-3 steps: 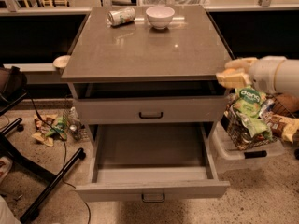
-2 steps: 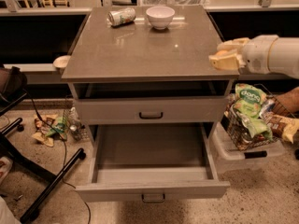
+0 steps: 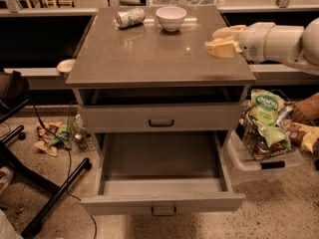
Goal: Pick orange from middle drawer and place on counter
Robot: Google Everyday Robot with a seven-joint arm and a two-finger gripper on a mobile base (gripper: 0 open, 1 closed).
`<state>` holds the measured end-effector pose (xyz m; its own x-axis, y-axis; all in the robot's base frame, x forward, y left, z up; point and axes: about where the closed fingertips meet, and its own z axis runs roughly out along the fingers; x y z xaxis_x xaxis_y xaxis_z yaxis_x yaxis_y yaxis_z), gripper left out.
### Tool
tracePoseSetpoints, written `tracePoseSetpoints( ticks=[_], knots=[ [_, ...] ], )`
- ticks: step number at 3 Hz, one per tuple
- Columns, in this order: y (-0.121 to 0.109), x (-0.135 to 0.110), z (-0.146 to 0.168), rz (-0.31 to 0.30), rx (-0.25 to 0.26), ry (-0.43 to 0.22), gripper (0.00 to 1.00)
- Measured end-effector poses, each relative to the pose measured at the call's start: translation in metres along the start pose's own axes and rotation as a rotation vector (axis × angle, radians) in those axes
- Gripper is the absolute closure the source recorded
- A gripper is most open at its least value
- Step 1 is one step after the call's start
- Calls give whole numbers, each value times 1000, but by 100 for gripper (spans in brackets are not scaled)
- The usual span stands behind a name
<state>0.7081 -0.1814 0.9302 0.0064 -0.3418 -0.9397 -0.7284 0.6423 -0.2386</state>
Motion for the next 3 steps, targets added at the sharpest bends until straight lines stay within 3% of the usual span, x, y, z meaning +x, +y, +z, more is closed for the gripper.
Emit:
tracePoseSetpoints(
  ticks=[1, 3],
  knots=[
    [-5, -2, 27, 34, -4, 2, 100],
    [-20, 15, 75, 122, -8, 24, 100]
  ],
)
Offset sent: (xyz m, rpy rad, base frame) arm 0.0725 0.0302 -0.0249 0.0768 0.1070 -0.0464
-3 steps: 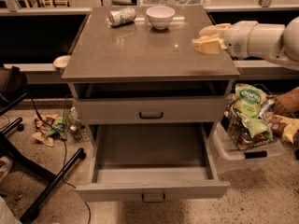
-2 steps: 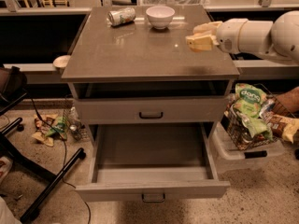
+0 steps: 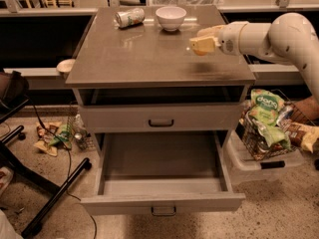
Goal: Pick orange from middle drawer and place on counter
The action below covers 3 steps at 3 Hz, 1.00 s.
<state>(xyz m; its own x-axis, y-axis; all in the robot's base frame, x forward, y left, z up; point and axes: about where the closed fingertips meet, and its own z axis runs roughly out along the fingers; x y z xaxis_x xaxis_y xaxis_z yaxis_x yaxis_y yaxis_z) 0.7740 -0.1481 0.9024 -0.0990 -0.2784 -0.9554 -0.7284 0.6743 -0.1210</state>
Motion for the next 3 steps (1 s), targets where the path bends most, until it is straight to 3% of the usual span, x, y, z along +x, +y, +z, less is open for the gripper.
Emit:
tracePoseSetpoints(
  ticks=[1, 2, 3],
  knots=[
    [-5, 11, 19, 34, -5, 13, 100],
    [-6, 21, 32, 42, -13, 29, 83],
    [-7, 30, 38, 52, -16, 42, 60]
  ],
)
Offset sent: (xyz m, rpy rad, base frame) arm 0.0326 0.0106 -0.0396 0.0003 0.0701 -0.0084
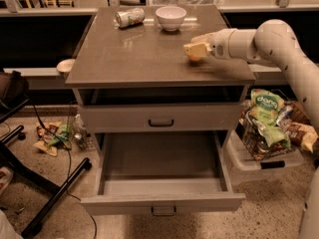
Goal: Pick orange from middle drawer and place on counter
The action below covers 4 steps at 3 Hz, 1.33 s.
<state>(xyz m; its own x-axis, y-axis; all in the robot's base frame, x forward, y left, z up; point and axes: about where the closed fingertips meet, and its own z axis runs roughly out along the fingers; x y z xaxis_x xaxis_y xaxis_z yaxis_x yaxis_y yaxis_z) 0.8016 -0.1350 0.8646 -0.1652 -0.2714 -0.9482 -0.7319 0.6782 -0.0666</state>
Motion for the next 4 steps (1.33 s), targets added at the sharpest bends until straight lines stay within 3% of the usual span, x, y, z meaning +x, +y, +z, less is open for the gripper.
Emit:
tracePoseSetpoints(
  ticks=[2, 3, 4],
  knots=[
    [-1, 4, 1, 5, 0, 4, 14],
    [-1, 7, 2, 12, -2, 9, 0],
    [-3, 7, -1, 14, 2, 6, 0]
  ],
)
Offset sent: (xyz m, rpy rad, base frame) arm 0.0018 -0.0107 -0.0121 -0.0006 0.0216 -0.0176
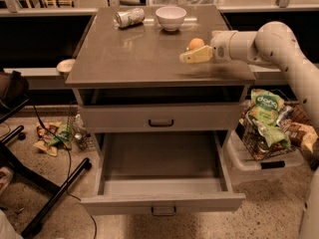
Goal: Pick orange from middle drawer and place on counter
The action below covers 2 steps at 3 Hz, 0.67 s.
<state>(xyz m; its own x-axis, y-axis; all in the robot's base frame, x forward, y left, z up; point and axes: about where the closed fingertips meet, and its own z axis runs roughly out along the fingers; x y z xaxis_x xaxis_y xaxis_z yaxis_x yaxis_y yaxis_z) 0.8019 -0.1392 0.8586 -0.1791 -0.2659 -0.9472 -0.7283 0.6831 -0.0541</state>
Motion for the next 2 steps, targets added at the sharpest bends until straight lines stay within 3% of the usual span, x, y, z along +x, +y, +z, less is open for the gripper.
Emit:
tracePoseSetpoints(
  ticks=[2],
  knots=[
    [-24, -8, -56, -15, 110, -13, 0]
  ],
)
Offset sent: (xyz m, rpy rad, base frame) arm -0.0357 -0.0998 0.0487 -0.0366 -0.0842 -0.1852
